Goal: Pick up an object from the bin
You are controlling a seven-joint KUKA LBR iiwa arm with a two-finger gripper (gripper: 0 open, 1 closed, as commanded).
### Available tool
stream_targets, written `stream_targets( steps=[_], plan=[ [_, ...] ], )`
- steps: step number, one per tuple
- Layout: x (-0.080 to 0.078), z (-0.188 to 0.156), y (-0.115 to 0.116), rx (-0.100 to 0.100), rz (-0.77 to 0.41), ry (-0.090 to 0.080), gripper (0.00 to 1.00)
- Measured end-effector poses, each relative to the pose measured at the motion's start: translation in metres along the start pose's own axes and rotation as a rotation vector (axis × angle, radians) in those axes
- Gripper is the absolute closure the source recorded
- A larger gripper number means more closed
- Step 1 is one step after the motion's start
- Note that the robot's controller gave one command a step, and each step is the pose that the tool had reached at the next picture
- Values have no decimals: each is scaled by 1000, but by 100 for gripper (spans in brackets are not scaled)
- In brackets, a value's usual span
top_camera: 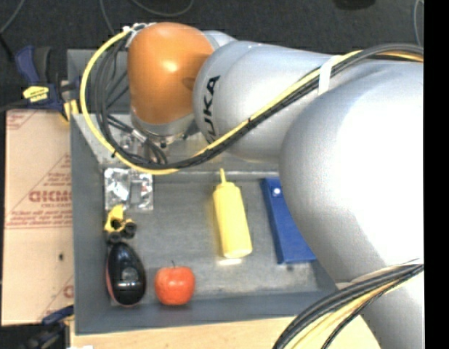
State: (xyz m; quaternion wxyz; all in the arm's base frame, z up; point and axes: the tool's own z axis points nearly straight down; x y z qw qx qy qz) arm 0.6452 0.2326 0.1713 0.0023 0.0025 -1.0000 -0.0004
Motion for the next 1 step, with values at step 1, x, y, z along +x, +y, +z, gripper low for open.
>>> stream_targets(
  steps=[1],
  plan=[
    [-2, -6, -1, -1, 3, -7, 0]
  ],
)
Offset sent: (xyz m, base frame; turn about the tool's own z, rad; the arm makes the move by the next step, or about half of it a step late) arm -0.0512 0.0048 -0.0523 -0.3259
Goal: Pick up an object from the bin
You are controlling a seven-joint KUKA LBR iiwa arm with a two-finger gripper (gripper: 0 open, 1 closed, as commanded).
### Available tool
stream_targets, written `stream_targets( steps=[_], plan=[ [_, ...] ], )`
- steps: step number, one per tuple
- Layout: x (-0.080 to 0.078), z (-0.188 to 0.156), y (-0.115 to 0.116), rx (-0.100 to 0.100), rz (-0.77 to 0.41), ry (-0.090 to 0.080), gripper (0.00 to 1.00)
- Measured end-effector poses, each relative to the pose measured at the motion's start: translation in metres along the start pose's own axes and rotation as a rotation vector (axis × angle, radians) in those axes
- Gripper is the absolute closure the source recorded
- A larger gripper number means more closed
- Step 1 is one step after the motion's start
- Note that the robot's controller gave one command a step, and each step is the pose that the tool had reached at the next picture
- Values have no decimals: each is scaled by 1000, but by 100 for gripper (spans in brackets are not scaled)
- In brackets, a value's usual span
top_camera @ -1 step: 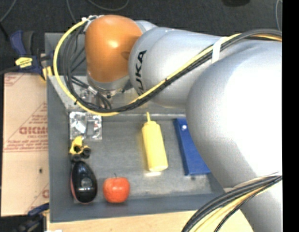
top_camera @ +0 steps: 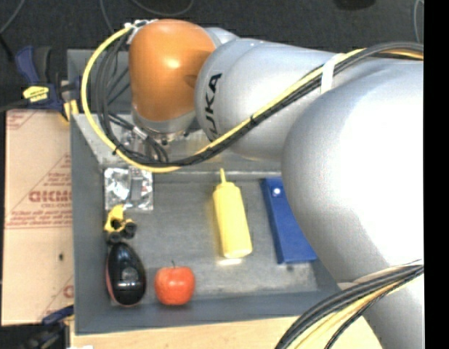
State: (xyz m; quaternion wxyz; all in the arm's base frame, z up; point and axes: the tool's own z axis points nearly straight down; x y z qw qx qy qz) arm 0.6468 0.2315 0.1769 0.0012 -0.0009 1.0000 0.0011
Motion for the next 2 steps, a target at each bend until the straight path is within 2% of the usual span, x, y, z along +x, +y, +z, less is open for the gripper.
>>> stream_targets(
  steps=[1, 2],
  plan=[
    [14, 15, 1, 0, -102, -6, 0],
    [40, 65, -5, 0, -397, -4, 0]
  ],
)
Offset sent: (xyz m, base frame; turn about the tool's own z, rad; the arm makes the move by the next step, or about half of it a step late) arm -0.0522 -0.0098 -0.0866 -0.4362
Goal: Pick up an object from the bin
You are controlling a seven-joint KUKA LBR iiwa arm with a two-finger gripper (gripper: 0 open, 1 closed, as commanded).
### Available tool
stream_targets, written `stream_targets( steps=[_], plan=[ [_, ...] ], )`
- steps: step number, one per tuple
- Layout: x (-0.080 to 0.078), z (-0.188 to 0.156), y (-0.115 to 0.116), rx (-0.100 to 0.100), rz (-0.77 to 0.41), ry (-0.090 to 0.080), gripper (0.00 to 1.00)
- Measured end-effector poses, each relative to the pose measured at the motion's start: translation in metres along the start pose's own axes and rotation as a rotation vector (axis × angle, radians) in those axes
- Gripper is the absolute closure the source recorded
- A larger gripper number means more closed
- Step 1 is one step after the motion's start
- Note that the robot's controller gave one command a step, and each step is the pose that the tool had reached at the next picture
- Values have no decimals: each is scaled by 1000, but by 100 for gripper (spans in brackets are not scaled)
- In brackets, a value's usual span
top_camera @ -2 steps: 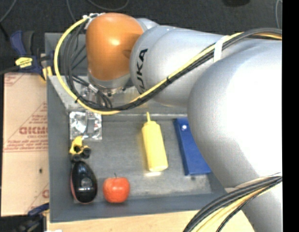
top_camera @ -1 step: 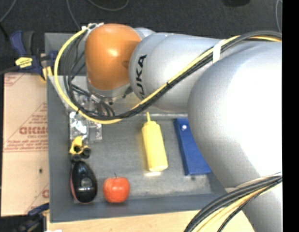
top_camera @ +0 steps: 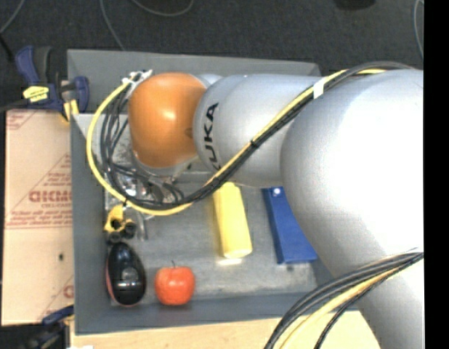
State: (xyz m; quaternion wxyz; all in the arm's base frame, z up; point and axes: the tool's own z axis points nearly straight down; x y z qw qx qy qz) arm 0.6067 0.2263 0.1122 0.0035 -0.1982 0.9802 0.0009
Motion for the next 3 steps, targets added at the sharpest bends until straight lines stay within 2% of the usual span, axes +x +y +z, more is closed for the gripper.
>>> stream_targets(
  steps=[1, 2, 3],
  plan=[
    [-9, 38, 1, 2, -343, -10, 100],
    [-9, 38, 1, 2, -342, -10, 100],
    [-5, -69, 3, 1, -341, -14, 100]
  ],
)
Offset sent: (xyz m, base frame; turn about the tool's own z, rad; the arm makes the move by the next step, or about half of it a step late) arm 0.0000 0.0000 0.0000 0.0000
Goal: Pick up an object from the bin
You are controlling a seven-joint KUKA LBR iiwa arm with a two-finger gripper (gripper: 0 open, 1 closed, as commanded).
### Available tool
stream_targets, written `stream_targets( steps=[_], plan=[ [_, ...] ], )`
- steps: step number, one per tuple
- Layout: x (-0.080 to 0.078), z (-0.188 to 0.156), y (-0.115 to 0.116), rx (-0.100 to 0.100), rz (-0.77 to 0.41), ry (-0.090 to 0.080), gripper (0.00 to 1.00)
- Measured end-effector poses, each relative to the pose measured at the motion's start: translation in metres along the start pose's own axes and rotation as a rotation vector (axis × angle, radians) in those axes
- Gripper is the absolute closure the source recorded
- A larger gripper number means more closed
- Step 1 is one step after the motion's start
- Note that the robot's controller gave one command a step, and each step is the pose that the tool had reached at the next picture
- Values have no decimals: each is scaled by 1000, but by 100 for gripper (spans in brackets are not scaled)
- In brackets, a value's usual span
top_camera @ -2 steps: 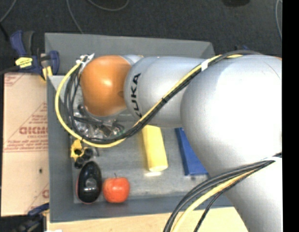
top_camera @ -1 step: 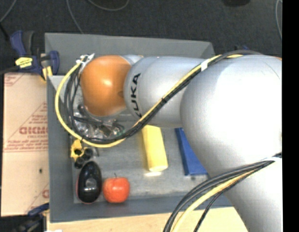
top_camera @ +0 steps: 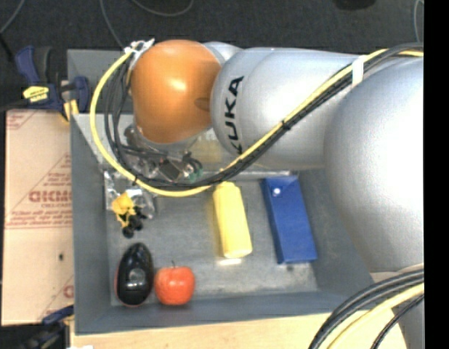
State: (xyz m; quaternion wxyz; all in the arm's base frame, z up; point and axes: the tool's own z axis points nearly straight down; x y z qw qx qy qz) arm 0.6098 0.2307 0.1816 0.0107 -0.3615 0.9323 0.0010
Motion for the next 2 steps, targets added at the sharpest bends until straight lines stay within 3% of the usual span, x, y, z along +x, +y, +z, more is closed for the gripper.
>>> stream_targets(
  steps=[1, 2],
  plan=[
    [0, 0, 0, 0, 1, 0, 100],
    [-2, -42, -2, -2, 20, 5, 100]
  ],
)
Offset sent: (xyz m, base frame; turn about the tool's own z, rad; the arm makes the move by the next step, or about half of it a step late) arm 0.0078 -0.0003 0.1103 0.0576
